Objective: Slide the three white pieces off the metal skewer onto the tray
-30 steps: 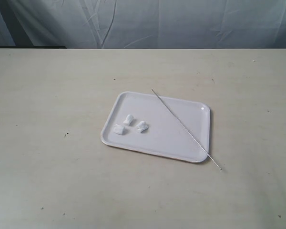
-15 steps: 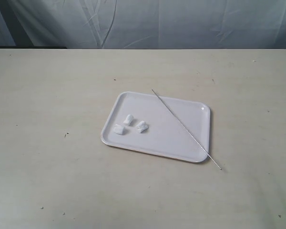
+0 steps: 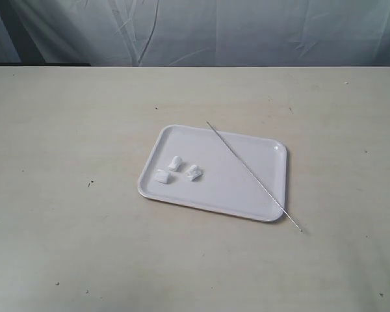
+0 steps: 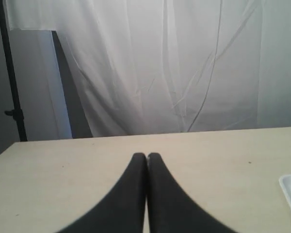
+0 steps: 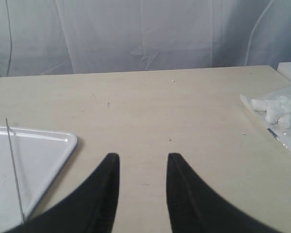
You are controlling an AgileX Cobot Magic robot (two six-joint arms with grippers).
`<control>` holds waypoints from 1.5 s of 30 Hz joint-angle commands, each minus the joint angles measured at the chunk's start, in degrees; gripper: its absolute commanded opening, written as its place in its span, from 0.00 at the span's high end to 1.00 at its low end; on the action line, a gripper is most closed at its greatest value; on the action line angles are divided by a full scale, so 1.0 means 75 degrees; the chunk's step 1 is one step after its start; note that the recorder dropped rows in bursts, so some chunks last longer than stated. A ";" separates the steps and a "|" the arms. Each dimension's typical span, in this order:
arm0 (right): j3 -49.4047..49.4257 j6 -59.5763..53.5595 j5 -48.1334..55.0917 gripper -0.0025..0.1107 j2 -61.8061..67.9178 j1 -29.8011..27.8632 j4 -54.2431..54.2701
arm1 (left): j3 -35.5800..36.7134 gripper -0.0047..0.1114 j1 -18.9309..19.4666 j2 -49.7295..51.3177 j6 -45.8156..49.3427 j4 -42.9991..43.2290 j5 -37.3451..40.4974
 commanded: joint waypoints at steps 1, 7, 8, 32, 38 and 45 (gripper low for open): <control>0.0016 0.0144 -0.0153 0.69 -0.0055 -0.0201 -0.0057 | 0.0191 0.96 0.0031 -0.0042 0.0080 -0.0153 0.0334; 0.0016 0.0162 -0.0214 0.69 -0.0055 -0.0201 -0.0086 | 0.0191 0.96 0.0035 -0.0042 0.2224 -0.2376 0.0950; 0.0016 0.0162 -0.0214 0.69 -0.0055 -0.0201 -0.0086 | 0.0191 0.96 0.0035 -0.0042 0.2521 -0.2744 0.1205; 0.0016 0.0356 -0.0044 0.69 -0.0055 -0.0201 0.0172 | 0.0191 0.96 0.0035 -0.0042 0.3468 -0.3827 0.1862; 0.0016 0.0356 -0.0044 0.69 -0.0055 -0.0201 0.0172 | 0.0191 0.96 0.0310 -0.0042 0.4041 -0.4335 0.1862; 0.0016 0.0356 -0.0044 0.69 -0.0055 -0.0201 0.0259 | 0.0191 0.96 0.0324 -0.0042 0.3887 -0.4433 0.1862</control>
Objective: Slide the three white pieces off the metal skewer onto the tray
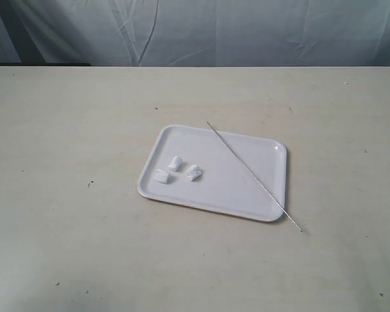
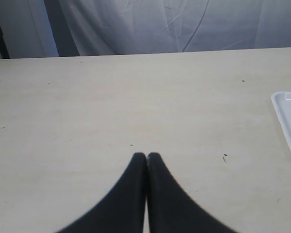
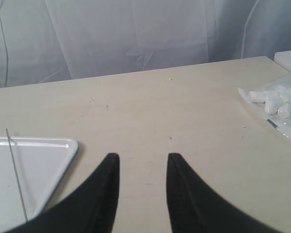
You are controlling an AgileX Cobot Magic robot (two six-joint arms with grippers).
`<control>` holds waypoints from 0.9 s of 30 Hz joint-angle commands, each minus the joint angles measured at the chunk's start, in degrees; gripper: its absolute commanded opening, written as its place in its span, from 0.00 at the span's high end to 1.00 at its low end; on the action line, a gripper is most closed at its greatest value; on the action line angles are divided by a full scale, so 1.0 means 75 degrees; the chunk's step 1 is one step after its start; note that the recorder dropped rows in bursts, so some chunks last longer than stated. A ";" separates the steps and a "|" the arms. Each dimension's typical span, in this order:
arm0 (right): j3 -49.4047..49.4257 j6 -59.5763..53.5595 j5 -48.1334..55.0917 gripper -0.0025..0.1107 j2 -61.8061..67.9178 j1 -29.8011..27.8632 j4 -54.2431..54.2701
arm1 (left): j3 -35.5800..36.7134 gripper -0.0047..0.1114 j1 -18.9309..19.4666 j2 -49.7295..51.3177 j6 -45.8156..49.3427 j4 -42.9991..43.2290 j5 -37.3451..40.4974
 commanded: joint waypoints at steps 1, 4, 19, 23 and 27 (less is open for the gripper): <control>0.0016 0.0000 -0.0048 0.69 -0.0055 -0.0033 0.0142 | 0.0030 0.96 0.0024 -0.0031 -0.0169 -0.0153 -0.0051; 0.0016 0.0000 -0.0048 0.69 -0.0055 -0.0033 0.0144 | 0.0030 0.96 0.0024 -0.0031 -0.0168 -0.0108 -0.0051; 0.0016 0.0000 -0.0048 0.69 -0.0055 -0.0033 0.0144 | 0.0030 0.96 0.0024 -0.0031 -0.0168 -0.0093 -0.0051; 0.0016 0.0000 -0.0048 0.69 -0.0055 -0.0033 0.0113 | 0.0030 0.96 0.0024 -0.0031 -0.0168 -0.0093 -0.0051; 0.0016 -0.0075 -0.0044 0.69 -0.0055 -0.0033 -0.0184 | 0.0030 0.96 0.0024 -0.0031 -0.0168 -0.0093 -0.0051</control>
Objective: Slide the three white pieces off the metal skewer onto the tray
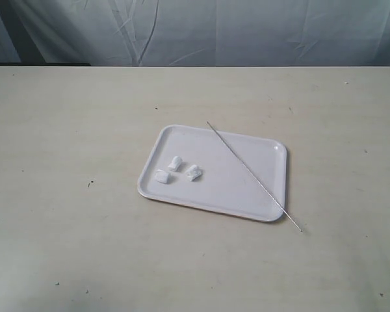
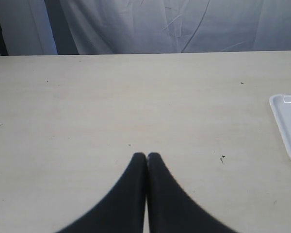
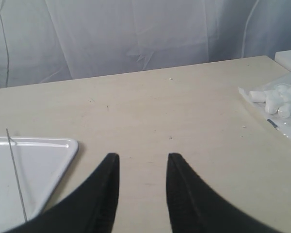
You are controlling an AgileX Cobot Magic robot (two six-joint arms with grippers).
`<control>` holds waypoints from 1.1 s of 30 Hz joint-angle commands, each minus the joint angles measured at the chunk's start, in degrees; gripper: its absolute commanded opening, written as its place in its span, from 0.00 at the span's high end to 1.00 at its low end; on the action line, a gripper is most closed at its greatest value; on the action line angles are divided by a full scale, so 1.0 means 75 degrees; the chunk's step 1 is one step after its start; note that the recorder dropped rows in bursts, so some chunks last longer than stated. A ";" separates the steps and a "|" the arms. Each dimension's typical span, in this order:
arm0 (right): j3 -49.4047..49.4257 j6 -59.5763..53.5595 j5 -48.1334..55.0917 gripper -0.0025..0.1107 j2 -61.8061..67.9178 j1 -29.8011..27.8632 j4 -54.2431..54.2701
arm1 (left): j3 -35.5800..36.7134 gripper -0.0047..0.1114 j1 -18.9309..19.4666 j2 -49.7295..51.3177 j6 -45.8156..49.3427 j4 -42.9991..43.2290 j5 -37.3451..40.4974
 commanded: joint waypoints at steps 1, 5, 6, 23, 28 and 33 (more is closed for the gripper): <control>0.0016 -0.0075 -0.0044 0.69 -0.0055 -0.0033 -0.0123 | 0.0030 0.96 0.0024 -0.0031 -0.0048 -0.0050 -0.0051; 0.0016 -0.0075 -0.0044 0.69 -0.0055 -0.0033 0.0009 | 0.0030 0.96 0.0024 -0.0031 -0.0048 -0.0050 -0.0051; 0.0016 -0.0075 -0.0044 0.69 -0.0055 -0.0033 0.0009 | 0.0030 0.96 0.0024 -0.0031 -0.0048 -0.0050 -0.0051; 0.0016 -0.0047 -0.0044 0.98 -0.0055 -0.0033 -0.0136 | 0.0030 0.96 0.0024 -0.0031 -0.0048 -0.0050 -0.0051; 0.0016 -0.0047 -0.0044 0.98 -0.0055 -0.0033 -0.0193 | 0.0030 0.96 0.0024 -0.0031 -0.0048 -0.0050 -0.0051; 0.0016 -0.0047 -0.0044 0.98 -0.0055 -0.0033 -0.0248 | 0.0030 0.96 0.0024 -0.0031 -0.0048 -0.0050 -0.0051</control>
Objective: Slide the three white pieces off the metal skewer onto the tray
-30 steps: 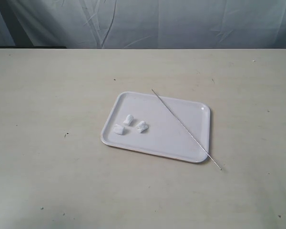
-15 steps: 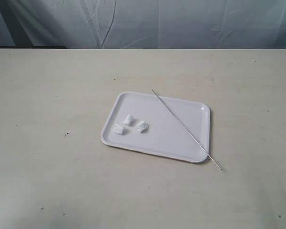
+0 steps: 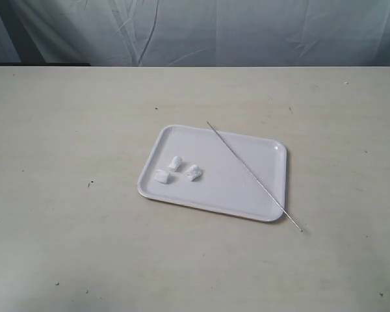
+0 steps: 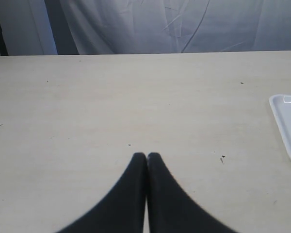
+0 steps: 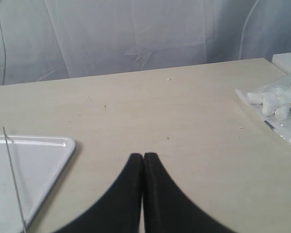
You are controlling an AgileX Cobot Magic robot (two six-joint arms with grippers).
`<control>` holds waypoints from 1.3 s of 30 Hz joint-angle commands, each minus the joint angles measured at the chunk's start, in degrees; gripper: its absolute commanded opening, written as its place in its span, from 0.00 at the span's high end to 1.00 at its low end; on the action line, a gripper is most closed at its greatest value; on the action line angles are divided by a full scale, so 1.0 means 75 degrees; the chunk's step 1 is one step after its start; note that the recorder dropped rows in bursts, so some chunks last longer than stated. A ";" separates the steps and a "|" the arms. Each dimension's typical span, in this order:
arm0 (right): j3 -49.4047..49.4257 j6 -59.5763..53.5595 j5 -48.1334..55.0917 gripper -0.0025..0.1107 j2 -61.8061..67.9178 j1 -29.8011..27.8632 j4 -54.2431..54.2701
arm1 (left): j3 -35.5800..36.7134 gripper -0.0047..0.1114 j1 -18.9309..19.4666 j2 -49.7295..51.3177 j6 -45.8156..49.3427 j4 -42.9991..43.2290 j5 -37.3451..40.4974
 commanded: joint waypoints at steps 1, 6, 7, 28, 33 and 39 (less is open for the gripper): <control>0.0016 -0.0047 -0.0058 0.98 -0.0055 -0.0033 -0.0166 | 0.0030 0.96 0.0024 -0.0031 -0.0048 -0.0050 -0.0051; 0.0016 -0.0047 -0.0044 0.98 -0.0055 -0.0033 -0.0471 | 0.0030 0.96 0.0024 -0.0031 -0.0048 -0.0050 -0.0051; 0.0016 -0.0047 -0.0044 0.98 -0.0055 -0.0033 -0.0471 | 0.0030 0.96 0.0024 -0.0031 -0.0048 -0.0050 -0.0051; 0.0016 -0.0047 0.0141 0.98 -0.0055 -0.0033 -0.0516 | 0.0030 0.96 0.0024 -0.0031 -0.0048 -0.0050 -0.0051; 0.0016 -0.0047 0.0320 0.98 -0.0055 -0.0033 -0.0514 | 0.0030 0.96 0.0024 -0.0031 -0.0048 -0.0050 -0.0051; 0.0016 -0.0047 0.0418 0.98 -0.0055 -0.0033 -0.0514 | 0.0030 0.96 0.0024 -0.0031 -0.0048 -0.0050 -0.0051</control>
